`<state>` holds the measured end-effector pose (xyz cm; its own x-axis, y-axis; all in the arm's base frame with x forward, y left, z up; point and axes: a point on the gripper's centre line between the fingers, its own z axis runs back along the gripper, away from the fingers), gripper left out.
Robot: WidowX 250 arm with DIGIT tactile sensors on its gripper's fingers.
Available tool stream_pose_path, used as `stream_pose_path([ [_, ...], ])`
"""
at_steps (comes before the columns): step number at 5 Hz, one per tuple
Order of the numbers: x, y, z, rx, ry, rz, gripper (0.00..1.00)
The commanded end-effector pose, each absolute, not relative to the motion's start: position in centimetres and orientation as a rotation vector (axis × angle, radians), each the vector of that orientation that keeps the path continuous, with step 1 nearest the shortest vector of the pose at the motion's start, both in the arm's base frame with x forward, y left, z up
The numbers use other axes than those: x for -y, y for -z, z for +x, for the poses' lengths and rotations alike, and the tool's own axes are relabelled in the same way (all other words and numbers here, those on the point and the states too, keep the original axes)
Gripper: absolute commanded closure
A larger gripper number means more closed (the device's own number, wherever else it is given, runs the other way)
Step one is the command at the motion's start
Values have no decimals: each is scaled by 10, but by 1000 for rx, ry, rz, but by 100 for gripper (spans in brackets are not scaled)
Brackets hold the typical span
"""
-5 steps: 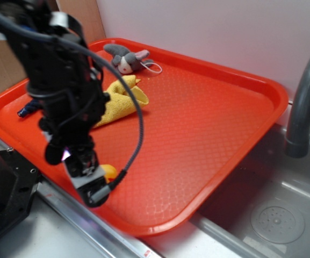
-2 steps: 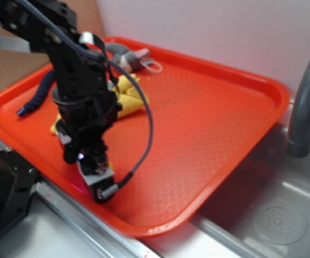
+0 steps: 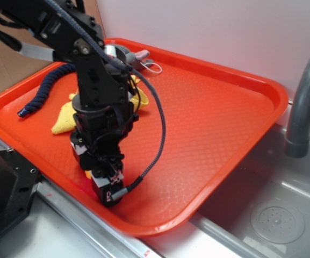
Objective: Grab the yellow duck.
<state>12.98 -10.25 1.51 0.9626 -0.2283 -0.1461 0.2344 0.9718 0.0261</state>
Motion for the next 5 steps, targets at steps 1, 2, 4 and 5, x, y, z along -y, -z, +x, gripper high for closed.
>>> stream_pose_path([
  [1,75,-80,141,-30,271,39,100],
  [2,42,-132,156,111,181,89,100],
  [4,13,-206,201,62,112,152,100],
  [5,12,-212,205,40,57,117,100],
])
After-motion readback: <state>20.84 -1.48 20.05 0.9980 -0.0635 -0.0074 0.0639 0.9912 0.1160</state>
